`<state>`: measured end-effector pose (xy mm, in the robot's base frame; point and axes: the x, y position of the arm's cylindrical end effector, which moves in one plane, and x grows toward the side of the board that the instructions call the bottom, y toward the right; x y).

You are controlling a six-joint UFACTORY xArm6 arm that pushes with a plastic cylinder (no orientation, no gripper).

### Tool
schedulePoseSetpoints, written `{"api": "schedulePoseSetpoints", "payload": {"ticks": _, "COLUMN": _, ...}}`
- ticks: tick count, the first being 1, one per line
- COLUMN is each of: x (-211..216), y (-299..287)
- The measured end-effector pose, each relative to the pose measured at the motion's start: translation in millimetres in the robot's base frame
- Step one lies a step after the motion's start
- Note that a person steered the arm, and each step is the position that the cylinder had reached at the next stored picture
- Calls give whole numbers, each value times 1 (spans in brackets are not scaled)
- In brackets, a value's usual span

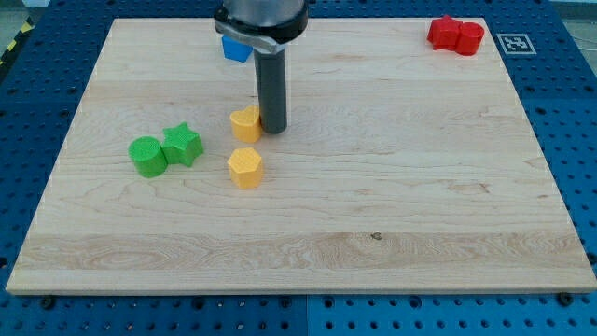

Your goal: Separate the yellow heart from yellow hexagon

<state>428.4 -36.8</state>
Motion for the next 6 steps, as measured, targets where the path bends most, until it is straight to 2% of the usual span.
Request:
{"api": "schedulePoseSetpoints", "payload": {"ticks": 2, "x": 86, "y": 0}}
{"api": "schedulePoseSetpoints", "payload": {"ticks": 3, "x": 92, "y": 1}}
{"api": "schedulePoseSetpoints", "payload": {"ticks": 6, "x": 14, "y": 18}}
